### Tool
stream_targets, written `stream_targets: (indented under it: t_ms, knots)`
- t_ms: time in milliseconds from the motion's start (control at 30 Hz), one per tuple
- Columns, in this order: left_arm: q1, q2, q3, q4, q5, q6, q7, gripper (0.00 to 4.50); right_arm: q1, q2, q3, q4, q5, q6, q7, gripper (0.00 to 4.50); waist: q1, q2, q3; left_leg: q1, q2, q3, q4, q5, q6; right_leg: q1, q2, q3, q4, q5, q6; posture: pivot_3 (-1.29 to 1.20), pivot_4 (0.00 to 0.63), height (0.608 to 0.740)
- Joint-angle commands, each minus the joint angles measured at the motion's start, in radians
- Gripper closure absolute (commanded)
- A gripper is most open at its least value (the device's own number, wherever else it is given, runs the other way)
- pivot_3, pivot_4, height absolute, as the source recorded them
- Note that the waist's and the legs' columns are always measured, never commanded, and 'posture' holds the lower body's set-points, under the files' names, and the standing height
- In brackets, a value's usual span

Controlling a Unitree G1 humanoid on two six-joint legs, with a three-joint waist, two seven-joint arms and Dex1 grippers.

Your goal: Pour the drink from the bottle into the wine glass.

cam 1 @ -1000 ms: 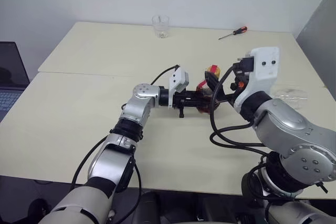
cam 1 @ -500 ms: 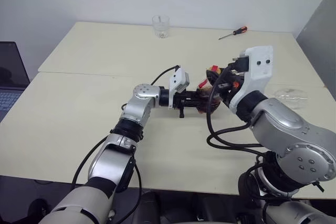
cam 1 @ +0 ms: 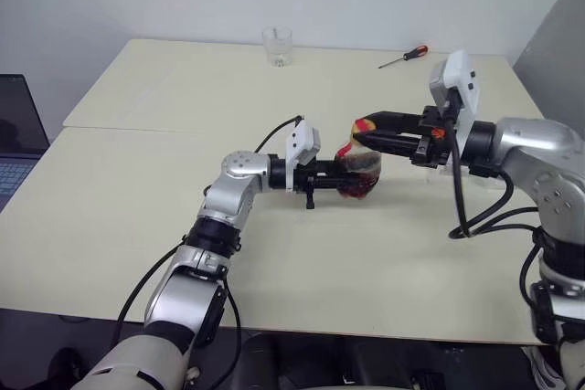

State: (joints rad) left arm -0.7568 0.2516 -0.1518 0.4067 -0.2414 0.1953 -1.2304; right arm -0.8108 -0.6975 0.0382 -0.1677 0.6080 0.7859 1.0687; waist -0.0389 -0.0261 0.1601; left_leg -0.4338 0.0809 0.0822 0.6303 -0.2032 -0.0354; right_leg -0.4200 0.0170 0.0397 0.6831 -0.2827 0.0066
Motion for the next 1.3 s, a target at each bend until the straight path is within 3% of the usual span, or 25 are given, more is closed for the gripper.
stream_targets:
  t_ms: [33,167,333,533,733,800,867,1033,1167,1300]
  knots:
    - [0.023,0.007,0.012,-0.116,-0.031,0.057,0.041,3.89,-0.077,0.020,0.081,0.147,-0.057,-0.179,0.198,3.28,0.001,0.000,0.000,0.000,0.000,0.000,0.000,0.000,0.000,0.000,0.000,0.000,0.000,0.000,0.000,0.00,0.150,0.740]
    - [0.065,0.025,0.009,-0.192,-0.042,0.108,0.058,3.89,-0.133,0.033,0.116,0.291,-0.113,-0.262,0.295,3.28,0.007,0.000,0.000,0.000,0.000,0.001,0.001,0.000,0.000,0.000,-0.001,0.000,0.001,0.000,0.000,0.00,0.150,0.740]
    - [0.074,0.035,0.010,-0.220,-0.045,0.133,0.069,3.89,-0.161,0.056,0.037,0.369,-0.062,-0.207,0.273,3.28,0.014,0.000,0.000,0.000,0.000,0.001,0.003,0.000,0.000,0.000,-0.002,0.000,0.001,0.000,0.000,0.00,0.150,0.740]
    - [0.062,0.034,0.002,-0.209,-0.049,0.130,0.071,3.91,-0.132,0.023,-0.047,0.203,0.009,-0.080,0.185,3.28,0.014,0.000,0.000,0.000,0.000,0.001,0.006,0.000,0.000,0.000,-0.002,0.000,0.006,0.000,0.000,0.00,0.150,0.740]
    - [0.034,0.027,-0.007,-0.158,-0.044,0.099,0.056,3.91,-0.031,-0.024,-0.207,-0.076,0.158,0.107,-0.002,1.22,0.013,0.001,0.000,0.000,0.000,0.001,0.011,0.000,0.000,0.000,-0.002,0.000,0.011,0.000,0.000,0.00,0.150,0.740]
    - [0.025,0.023,-0.011,-0.136,-0.041,0.087,0.050,3.91,0.028,-0.023,-0.290,-0.176,0.211,0.166,-0.112,0.56,0.012,0.000,0.000,0.000,0.001,0.000,0.013,0.000,0.000,0.000,-0.002,0.000,0.013,0.000,0.000,0.00,0.150,0.740]
    - [0.016,0.019,-0.014,-0.111,-0.038,0.072,0.044,3.91,0.097,0.022,-0.391,-0.274,0.246,0.251,-0.311,0.01,0.012,0.000,0.000,0.000,0.000,0.000,0.013,0.000,0.000,0.000,-0.002,0.000,0.014,0.000,0.000,0.00,0.150,0.740]
    - [-0.008,0.008,-0.023,-0.037,-0.014,0.019,0.049,3.91,0.220,0.183,-0.491,-0.477,0.288,0.358,-0.717,0.00,0.007,0.000,0.000,0.001,0.000,-0.001,0.014,0.000,0.000,0.000,-0.002,0.001,0.016,0.000,0.002,0.00,0.150,0.740]
    - [-0.039,-0.013,-0.021,0.035,0.013,-0.033,0.073,3.91,0.245,0.357,-0.443,-0.653,0.303,0.419,-1.027,0.00,0.006,0.001,0.000,0.001,0.001,-0.002,0.014,0.001,0.000,-0.001,-0.001,0.001,0.017,-0.001,0.004,0.00,0.150,0.740]
    - [-0.055,-0.021,-0.017,0.079,0.017,-0.061,0.064,3.91,0.216,0.505,-0.327,-0.746,0.288,0.462,-1.220,0.00,0.005,0.001,0.000,0.001,0.001,-0.002,0.013,0.001,0.001,-0.001,0.000,0.001,0.017,-0.001,0.004,0.00,0.150,0.740]
